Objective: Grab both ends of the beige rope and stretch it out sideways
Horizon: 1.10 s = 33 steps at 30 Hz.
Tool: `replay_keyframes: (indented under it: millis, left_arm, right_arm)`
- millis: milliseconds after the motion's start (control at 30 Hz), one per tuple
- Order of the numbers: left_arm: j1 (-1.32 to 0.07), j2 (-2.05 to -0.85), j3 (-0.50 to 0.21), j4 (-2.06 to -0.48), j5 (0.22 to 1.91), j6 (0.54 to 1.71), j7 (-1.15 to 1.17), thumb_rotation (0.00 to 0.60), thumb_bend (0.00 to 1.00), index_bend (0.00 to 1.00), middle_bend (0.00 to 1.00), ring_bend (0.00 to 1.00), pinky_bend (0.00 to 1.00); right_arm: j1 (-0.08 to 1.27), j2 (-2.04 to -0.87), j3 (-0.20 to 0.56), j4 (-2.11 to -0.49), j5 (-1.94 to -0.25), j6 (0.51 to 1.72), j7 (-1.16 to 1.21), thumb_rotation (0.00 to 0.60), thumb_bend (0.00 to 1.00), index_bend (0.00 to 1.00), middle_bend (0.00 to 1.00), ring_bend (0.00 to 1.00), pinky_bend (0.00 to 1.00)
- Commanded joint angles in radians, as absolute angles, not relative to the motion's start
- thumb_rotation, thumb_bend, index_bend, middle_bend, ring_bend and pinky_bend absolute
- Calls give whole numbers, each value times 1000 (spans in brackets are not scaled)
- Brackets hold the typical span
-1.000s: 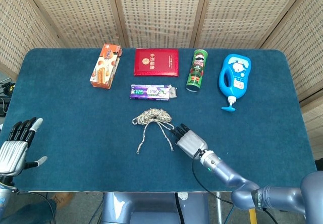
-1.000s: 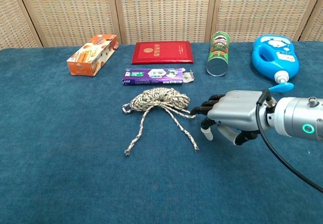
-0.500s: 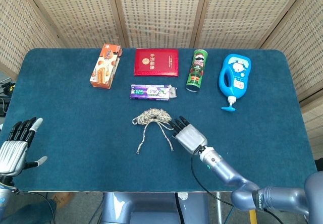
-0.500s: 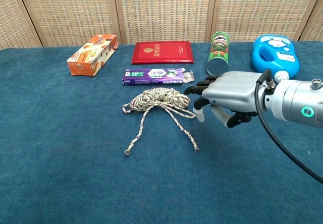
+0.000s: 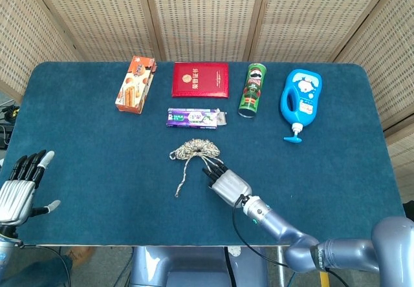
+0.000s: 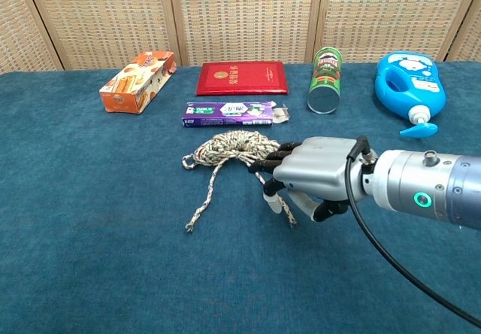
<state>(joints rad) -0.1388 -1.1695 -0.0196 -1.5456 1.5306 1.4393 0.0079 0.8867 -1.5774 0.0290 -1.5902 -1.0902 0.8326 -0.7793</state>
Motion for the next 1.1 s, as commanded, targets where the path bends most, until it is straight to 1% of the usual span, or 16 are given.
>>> replay_keyframes:
  millis: [33, 400, 933, 967, 1000, 1067, 1100]
  left_arm:
    - [-139, -1169, -19, -1547, 1532, 1440, 8, 600, 0, 0, 0, 0, 0]
    - [-140, -1170, -17, -1549, 1533, 1438, 12, 600, 0, 0, 0, 0, 0]
    - [-141, -1169, -16, -1550, 1531, 1437, 13, 600, 0, 0, 0, 0, 0]
    - [-141, -1169, -17, -1550, 1530, 1436, 13, 600, 0, 0, 0, 0, 0]
    - [-141, -1169, -17, -1550, 1529, 1434, 13, 600, 0, 0, 0, 0, 0]
    - [-143, -1169, -16, -1551, 1528, 1430, 13, 600, 0, 0, 0, 0, 0]
    - [-143, -1168, -15, -1551, 1528, 1429, 13, 600, 0, 0, 0, 0, 0]
  right_arm:
    - [891, -1587, 20, -1587, -1074, 837, -799, 600, 920, 365, 0, 0, 0]
    - [902, -1587, 4, -1553, -1005, 850, -843, 600, 924, 365, 0, 0, 0]
    - [907, -1577, 30, -1501, -942, 911, -860, 600, 921, 365, 0, 0, 0]
    - [902, -1572, 44, -1512, -947, 926, -839, 600, 908, 365, 0, 0, 0]
    - [897, -1567, 53, -1522, -956, 939, -818, 600, 863, 365, 0, 0, 0]
    - [885, -1558, 76, -1540, -976, 965, -770, 600, 709, 365, 0, 0, 0]
    - [880, -1555, 83, -1544, -984, 972, -752, 600, 593, 365, 0, 0, 0]
